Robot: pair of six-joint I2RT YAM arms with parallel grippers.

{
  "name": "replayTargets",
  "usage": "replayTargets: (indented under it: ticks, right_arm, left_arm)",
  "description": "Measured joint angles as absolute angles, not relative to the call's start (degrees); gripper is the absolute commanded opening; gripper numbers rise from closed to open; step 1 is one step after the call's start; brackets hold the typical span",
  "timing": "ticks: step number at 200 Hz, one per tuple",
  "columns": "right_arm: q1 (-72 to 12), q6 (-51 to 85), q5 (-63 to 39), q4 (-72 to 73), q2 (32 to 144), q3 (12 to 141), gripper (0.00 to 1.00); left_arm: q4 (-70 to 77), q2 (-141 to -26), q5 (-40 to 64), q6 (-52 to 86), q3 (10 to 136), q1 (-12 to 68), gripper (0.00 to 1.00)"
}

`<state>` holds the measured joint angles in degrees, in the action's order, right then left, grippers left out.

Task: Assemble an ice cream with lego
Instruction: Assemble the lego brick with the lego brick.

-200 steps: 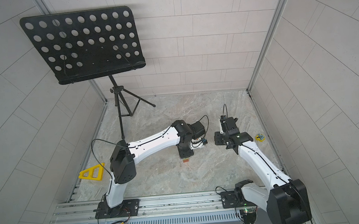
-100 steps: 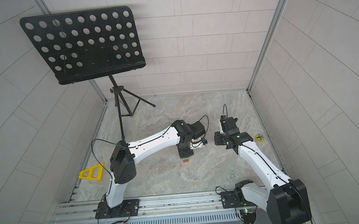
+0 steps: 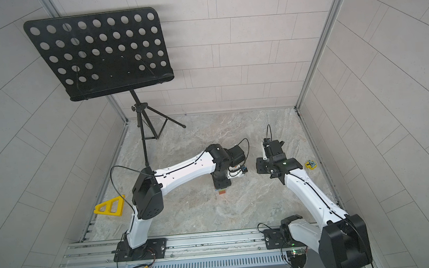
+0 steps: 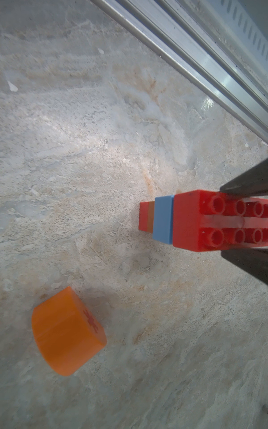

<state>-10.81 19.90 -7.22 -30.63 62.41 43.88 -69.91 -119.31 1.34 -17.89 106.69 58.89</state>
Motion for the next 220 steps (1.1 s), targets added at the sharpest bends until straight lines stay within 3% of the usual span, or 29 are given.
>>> replayTargets:
  ticks: [220]
  right_arm:
    - [-10.8, 19.9, -7.7, -30.7, 62.7, 43.9, 0.46]
  left_arm:
    - [-62.7, -114.9, 2.9, -17.4, 97.8, 58.5, 0.22]
